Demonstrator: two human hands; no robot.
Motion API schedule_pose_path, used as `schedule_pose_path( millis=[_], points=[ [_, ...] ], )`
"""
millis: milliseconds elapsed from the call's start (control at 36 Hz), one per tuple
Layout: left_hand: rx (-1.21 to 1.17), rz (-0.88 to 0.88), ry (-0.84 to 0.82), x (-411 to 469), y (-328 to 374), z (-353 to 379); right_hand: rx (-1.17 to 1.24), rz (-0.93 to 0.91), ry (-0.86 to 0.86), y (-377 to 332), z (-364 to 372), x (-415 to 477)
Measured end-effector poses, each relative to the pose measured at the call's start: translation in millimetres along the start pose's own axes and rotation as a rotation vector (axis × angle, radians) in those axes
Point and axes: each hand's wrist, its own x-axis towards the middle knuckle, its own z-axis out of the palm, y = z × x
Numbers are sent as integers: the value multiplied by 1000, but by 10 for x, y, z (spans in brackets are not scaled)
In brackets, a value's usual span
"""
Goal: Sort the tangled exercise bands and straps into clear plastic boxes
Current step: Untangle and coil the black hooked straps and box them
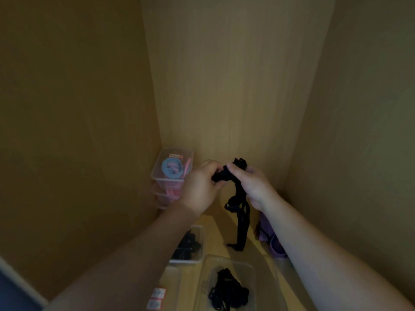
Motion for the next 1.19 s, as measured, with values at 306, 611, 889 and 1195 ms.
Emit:
schedule_pose_path(
  millis=[306, 611, 889, 1195],
  points=[
    [-909, -843, -386, 31, 130, -204, 4, -181, -90, 2, -99, 10],
    [-648, -611, -181, 0, -97, -1, 3, 39, -79, -32, -46, 95],
    [-270, -192, -103, -74, -266, 38, -31, 11, -92, -32, -53, 119],
    [-857, -737, -280, 72, -76, -92, -1, -175, -61, -105, -74, 120]
  ],
)
